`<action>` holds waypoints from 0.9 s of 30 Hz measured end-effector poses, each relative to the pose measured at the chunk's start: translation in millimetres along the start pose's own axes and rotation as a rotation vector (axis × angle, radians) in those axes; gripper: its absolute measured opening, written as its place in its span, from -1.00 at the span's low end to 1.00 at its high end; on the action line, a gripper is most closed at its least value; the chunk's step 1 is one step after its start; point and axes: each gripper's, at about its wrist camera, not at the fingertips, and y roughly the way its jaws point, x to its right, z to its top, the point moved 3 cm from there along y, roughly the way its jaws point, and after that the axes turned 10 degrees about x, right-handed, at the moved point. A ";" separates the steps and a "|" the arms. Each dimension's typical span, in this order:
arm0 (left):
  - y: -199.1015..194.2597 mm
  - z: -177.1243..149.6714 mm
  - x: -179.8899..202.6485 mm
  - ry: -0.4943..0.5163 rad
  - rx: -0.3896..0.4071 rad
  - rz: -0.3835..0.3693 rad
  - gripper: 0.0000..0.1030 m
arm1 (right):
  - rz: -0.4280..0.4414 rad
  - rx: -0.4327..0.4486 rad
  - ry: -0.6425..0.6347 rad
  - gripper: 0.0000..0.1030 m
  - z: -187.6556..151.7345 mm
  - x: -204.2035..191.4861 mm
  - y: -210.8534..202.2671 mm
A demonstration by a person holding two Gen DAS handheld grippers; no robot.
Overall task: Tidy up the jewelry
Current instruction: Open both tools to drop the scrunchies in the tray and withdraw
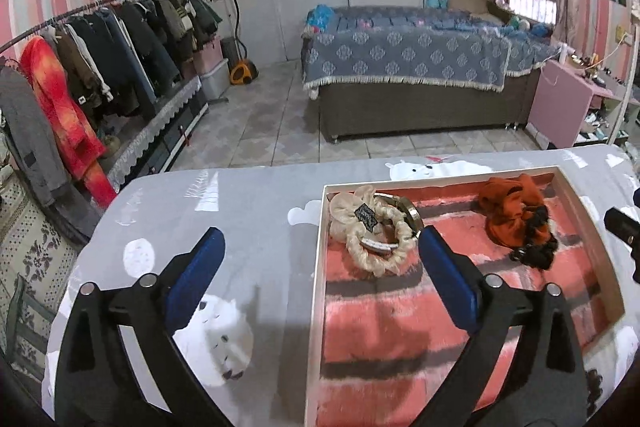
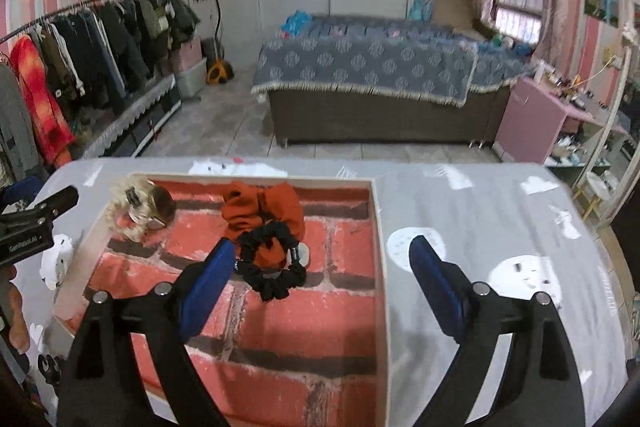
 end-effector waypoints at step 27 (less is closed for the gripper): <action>-189.4 -77.3 -45.2 -0.024 0.217 -0.054 0.90 | 0.031 0.182 0.076 0.88 -67.8 17.8 -182.0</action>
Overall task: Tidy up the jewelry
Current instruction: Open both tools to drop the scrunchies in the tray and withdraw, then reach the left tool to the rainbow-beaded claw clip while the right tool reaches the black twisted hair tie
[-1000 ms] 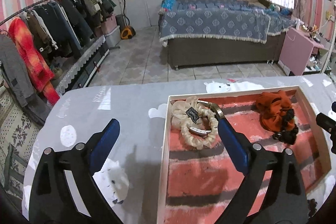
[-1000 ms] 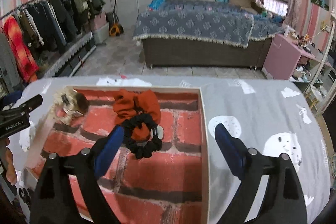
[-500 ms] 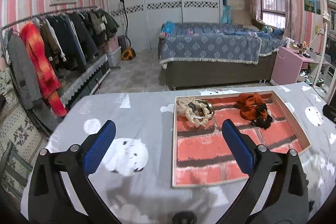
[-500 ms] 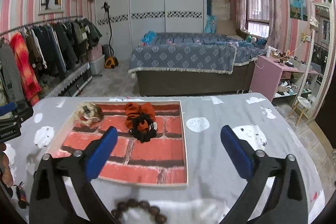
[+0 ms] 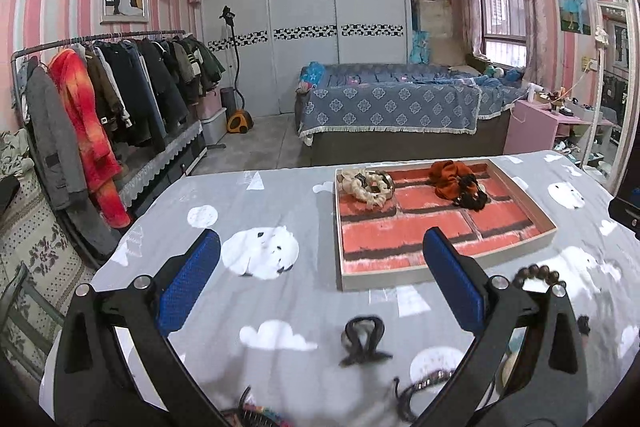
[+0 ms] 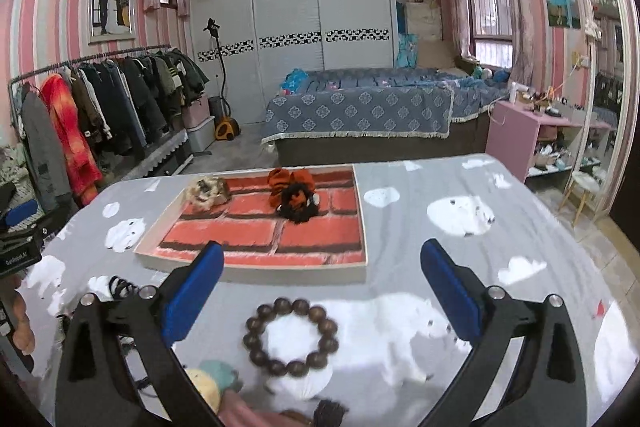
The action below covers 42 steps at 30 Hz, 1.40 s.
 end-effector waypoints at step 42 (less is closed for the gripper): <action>-40.6 -107.2 -61.6 -0.073 -0.247 -0.011 0.90 | -0.177 -0.143 -0.025 0.92 -91.5 12.7 -44.8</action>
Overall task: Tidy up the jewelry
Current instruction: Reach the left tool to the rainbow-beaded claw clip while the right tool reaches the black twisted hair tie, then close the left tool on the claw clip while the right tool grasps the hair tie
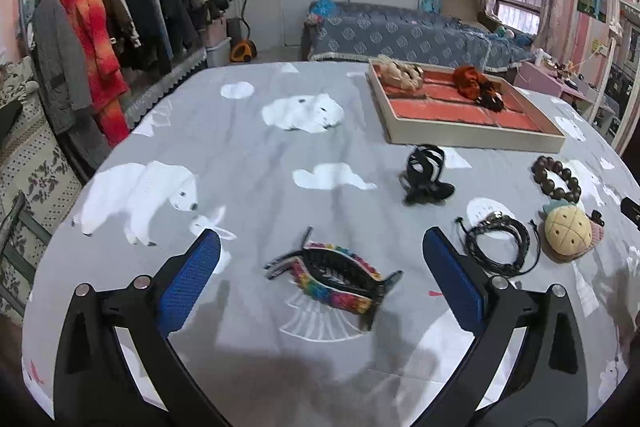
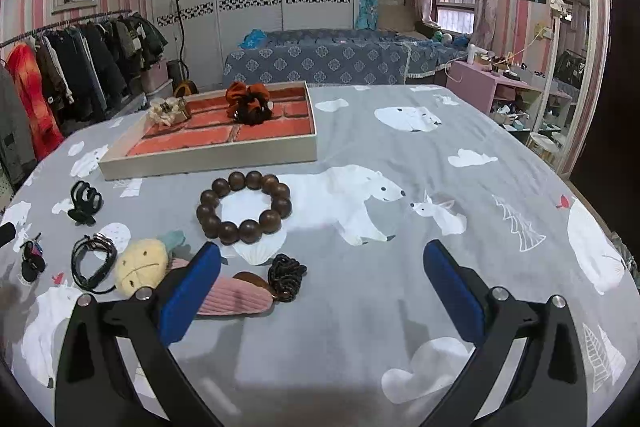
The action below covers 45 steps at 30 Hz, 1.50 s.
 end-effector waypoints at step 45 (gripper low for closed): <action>40.4 -31.4 18.2 0.009 -0.179 -0.026 0.38 | 0.071 -0.234 -0.050 -0.51 -19.1 -20.6 57.7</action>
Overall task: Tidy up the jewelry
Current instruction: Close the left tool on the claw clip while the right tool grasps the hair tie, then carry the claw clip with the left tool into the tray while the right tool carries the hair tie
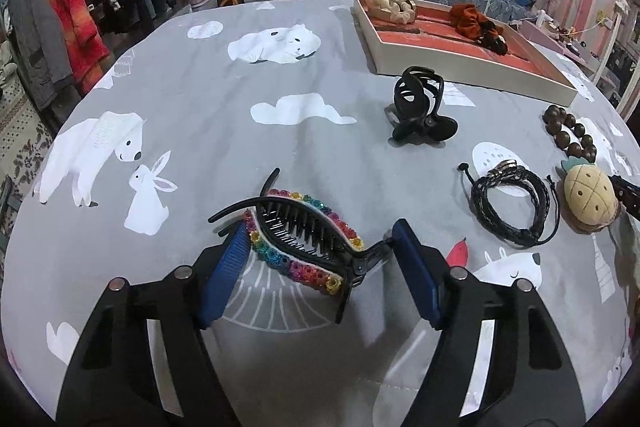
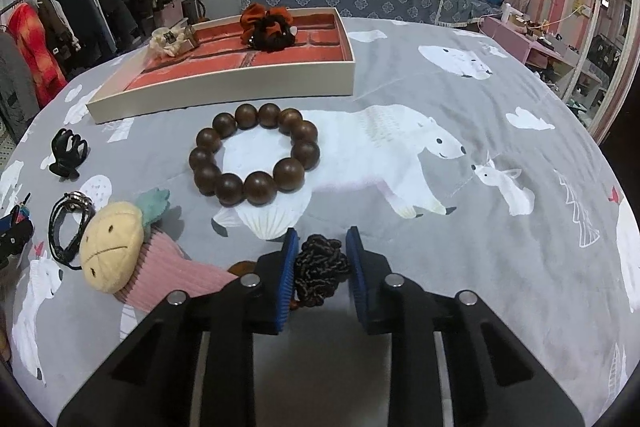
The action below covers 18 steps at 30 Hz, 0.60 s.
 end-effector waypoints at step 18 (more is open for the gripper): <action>-13.0 21.7 -5.8 -0.026 0.073 -0.057 0.37 | 0.031 0.090 0.018 -0.51 33.4 16.7 -9.1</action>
